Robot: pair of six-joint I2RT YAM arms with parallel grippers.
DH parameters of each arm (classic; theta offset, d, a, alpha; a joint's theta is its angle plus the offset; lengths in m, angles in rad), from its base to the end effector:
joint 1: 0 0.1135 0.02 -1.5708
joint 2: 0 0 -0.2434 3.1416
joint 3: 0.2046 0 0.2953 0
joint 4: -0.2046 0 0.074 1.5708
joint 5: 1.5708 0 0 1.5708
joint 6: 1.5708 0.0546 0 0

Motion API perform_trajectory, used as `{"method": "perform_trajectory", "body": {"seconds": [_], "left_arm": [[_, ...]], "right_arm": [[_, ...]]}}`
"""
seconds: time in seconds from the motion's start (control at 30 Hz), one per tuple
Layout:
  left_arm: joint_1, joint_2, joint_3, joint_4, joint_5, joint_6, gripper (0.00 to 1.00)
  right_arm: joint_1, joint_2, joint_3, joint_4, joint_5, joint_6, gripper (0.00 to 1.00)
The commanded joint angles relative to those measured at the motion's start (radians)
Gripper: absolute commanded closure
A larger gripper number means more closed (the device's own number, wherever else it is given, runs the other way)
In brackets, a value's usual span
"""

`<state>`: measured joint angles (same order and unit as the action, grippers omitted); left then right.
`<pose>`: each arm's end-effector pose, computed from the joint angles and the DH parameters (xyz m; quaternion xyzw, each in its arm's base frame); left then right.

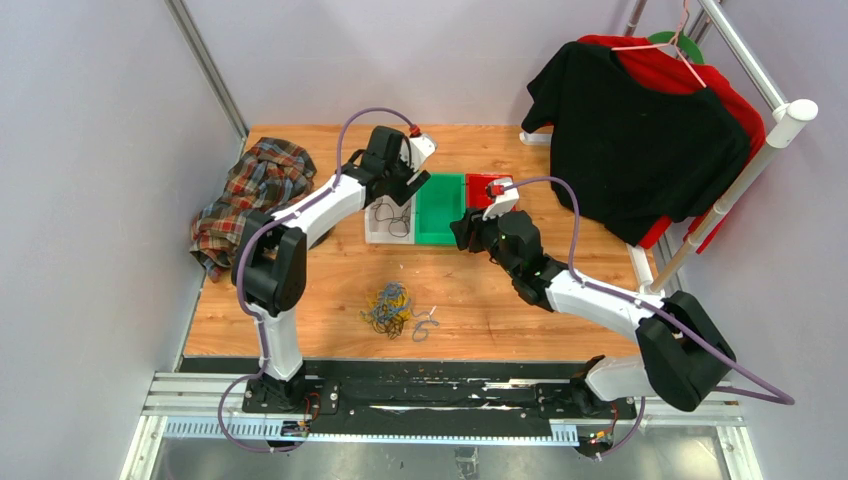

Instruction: Untangle the cables

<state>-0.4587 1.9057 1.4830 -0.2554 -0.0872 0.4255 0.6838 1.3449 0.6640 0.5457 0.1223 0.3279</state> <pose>0.4399 -0.2119 0.1989 0.3686 0.8226 0.0321 0.4319 0.2793 0.2191 0.1980 -0.0935 0.7471 0.2778 0.5966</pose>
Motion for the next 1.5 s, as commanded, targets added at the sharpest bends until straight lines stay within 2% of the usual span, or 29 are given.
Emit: {"method": "perform_trajectory", "body": {"seconds": [0.0,0.13,0.27,0.37,0.47,0.57,0.7,0.87,0.97,1.13,1.3,1.47], "left_arm": [[-0.002,-0.033,0.059,-0.105,0.001,0.029,0.12],[0.010,-0.107,0.084,-0.255,0.095,0.032,0.06],[0.009,-0.220,0.035,-0.465,0.273,0.079,0.08],[0.010,-0.318,-0.053,-0.555,0.409,0.086,0.10],[0.003,-0.415,-0.181,-0.565,0.529,0.044,0.16],[-0.026,-0.459,-0.293,-0.554,0.575,0.011,0.25],[-0.034,-0.468,-0.400,-0.478,0.626,0.013,0.31],[-0.037,-0.408,-0.439,-0.433,0.651,0.065,0.36],[-0.037,-0.376,-0.449,-0.411,0.648,0.073,0.46],[-0.039,-0.376,-0.472,-0.369,0.658,0.068,0.76],[-0.037,-0.465,-0.472,-0.431,0.642,0.109,0.98],[-0.037,-0.582,-0.378,-0.571,0.646,0.111,0.99]], "right_arm": [[-0.015,-0.038,0.048,-0.047,-0.011,-0.013,0.51],[-0.015,-0.053,0.055,-0.067,-0.015,-0.026,0.51],[-0.013,-0.062,0.045,-0.067,-0.020,-0.026,0.51],[-0.013,-0.062,0.035,-0.068,-0.035,-0.025,0.51],[-0.012,-0.060,0.020,-0.059,-0.038,-0.016,0.51],[-0.012,-0.059,0.008,-0.046,-0.044,-0.010,0.51],[-0.012,-0.062,-0.006,-0.035,-0.060,-0.002,0.52],[-0.013,-0.073,-0.010,-0.039,-0.082,0.006,0.54],[-0.012,-0.072,-0.011,-0.039,-0.094,0.013,0.56],[-0.012,-0.076,-0.015,-0.042,-0.097,0.015,0.58],[-0.011,-0.078,-0.006,-0.044,-0.105,0.019,0.59],[0.018,-0.064,0.006,-0.025,-0.142,0.019,0.58]]}}
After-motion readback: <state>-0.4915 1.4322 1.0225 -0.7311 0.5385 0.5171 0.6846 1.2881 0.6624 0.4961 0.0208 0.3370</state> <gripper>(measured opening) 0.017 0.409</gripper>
